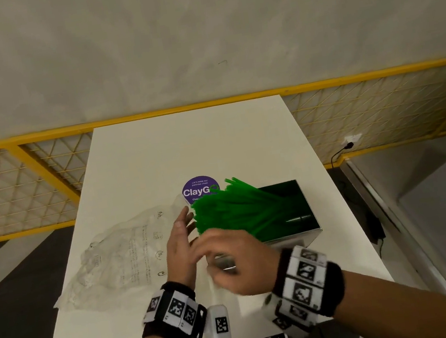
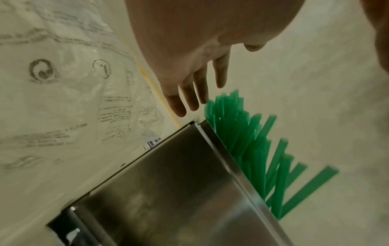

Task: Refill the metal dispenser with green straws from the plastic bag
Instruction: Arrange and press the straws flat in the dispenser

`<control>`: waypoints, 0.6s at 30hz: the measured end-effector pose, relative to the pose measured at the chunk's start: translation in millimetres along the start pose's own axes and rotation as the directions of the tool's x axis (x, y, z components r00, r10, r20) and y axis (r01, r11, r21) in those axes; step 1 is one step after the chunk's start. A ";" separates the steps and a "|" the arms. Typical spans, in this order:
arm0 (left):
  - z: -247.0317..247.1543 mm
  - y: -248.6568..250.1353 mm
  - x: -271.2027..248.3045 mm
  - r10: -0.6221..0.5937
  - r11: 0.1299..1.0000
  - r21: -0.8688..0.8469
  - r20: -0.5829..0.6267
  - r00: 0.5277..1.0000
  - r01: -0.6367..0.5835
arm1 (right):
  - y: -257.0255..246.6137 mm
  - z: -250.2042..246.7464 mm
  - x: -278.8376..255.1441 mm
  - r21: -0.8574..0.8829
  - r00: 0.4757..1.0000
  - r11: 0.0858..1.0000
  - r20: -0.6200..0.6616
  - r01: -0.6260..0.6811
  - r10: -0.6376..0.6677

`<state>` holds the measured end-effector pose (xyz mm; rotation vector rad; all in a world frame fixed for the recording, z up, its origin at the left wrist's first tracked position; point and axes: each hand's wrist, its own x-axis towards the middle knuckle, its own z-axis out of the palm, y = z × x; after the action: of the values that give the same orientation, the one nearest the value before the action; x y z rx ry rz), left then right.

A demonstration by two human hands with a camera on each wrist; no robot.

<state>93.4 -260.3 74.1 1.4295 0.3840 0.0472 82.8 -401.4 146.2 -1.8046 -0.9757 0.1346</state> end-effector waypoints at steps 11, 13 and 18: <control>43.8 -3.2 -18.3 0.172 0.932 0.304 0.107 0.979 -0.197 | 92.9 -61.7 -42.2 -0.425 0.686 0.633 0.037 -0.647 0.727; 47.1 0.8 -15.9 0.180 0.915 0.349 0.095 0.979 -0.202 | 99.5 -53.9 -38.0 -0.391 0.702 0.635 -0.043 -0.666 0.711; 46.4 11.2 1.1 0.210 0.877 0.445 -0.019 0.978 -0.180 | 103.3 -43.7 -28.2 -0.590 0.720 0.520 -0.158 -0.618 0.676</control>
<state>110.0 -302.6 88.9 1.9204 0.3143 0.1817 143.3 -466.2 71.9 -2.7495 -0.3296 0.4115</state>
